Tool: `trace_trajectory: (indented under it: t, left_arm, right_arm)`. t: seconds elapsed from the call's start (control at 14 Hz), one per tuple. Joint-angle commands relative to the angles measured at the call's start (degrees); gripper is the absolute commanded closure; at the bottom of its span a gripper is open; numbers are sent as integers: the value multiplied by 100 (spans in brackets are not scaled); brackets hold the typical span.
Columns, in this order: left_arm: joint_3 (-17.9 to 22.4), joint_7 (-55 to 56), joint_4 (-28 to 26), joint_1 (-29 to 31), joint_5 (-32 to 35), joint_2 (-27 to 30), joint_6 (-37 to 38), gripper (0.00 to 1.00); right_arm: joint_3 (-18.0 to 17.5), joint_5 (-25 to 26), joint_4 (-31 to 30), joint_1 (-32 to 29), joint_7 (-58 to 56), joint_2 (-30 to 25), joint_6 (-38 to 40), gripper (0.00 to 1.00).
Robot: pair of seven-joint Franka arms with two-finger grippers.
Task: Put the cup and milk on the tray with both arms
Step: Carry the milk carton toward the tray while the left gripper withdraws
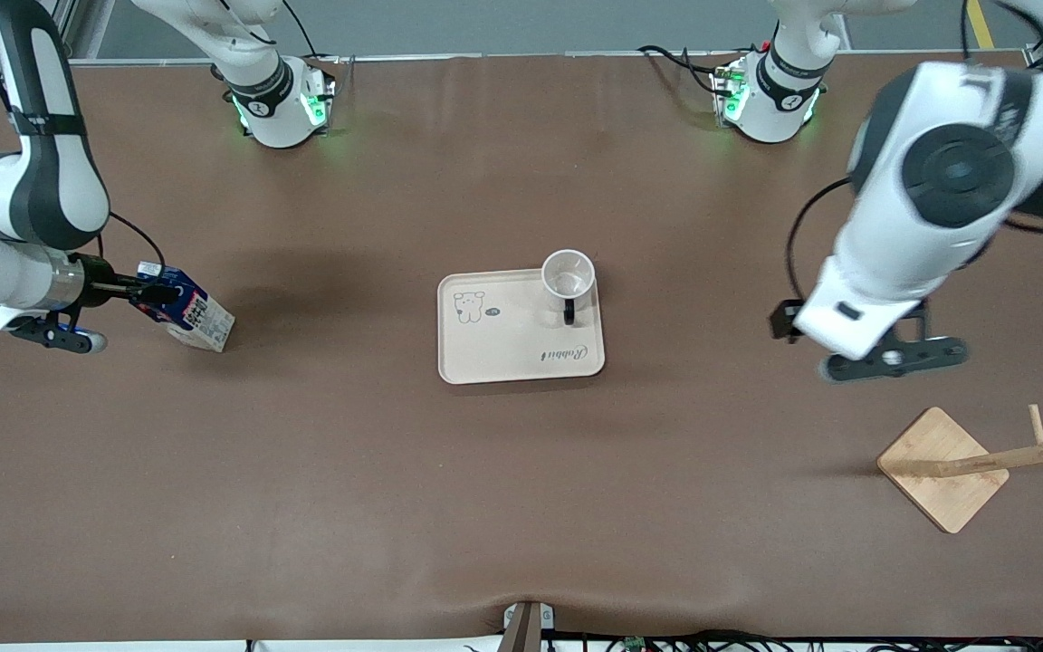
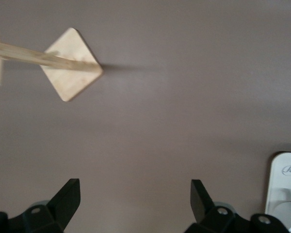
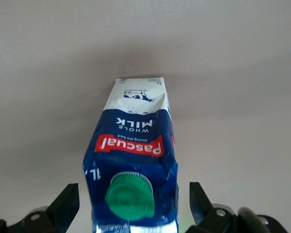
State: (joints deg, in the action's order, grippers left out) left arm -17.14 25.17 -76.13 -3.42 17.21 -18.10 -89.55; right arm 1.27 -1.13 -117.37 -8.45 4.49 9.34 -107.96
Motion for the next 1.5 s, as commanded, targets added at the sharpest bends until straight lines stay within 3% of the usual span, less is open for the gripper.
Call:
trace_trajectory:
  t: [0.0,0.14,0.21,0.43,0.57,0.71,0.86,1.07,1.43]
  left_arm:
    - [-44,-258,-174,279,2,578,332,0]
    - [-79,-800,-200,622,-243,815,473,0]
    - [-44,-986,-270,641,-297,921,474,0]
    - [384,-1217,-542,414,-568,1333,474,0]
    - [876,-1347,-1112,307,-989,1808,177,0]
    - [1089,-1541,-1290,290,-1185,1977,78,0]
    - [1098,-1594,-1264,351,-1194,1977,96,0]
    - [1090,-1612,-1264,342,-1194,1942,105,0]
    - [1054,-1516,-1246,325,-1185,1924,113,0]
  right_arm:
    - [-74,-54,-234,-43,96,-125,-138,45]
    - [-75,-54,-217,1,96,-90,-94,82]
    - [-75,-54,-190,1,79,-99,-50,91]
    - [-101,-89,624,386,192,-90,1079,94]
    - [-101,-98,1423,1017,665,-12,1915,94]
    - [-101,-229,2127,1703,1227,312,2295,93]
    - [-101,-720,2655,2170,1580,699,2332,93]
    - [-101,-827,3578,3048,2290,1402,2349,93]
    - [-101,-1249,4177,3788,2619,2044,2183,94]
